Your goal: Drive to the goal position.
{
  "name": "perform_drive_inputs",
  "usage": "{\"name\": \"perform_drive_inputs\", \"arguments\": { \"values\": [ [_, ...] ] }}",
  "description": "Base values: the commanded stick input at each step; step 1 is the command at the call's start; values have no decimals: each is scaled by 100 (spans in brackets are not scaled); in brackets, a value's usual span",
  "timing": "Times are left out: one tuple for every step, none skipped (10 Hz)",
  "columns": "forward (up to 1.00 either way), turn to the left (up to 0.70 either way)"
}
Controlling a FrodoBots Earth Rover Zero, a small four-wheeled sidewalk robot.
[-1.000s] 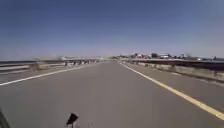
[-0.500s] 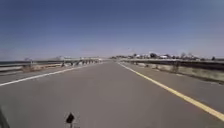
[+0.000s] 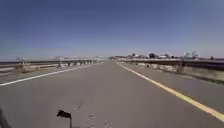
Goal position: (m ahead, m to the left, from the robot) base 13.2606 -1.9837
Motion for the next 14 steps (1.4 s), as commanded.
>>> {"name": "perform_drive_inputs", "arguments": {
  "values": [
    [100, 0],
    [100, 0],
    [100, 0],
    [100, 0],
    [100, 0],
    [100, 0],
    [100, 0],
    [100, 0],
    [100, 0],
    [100, 0],
    [100, 0],
    [100, 0],
    [100, 0],
    [100, 0]
  ]
}}
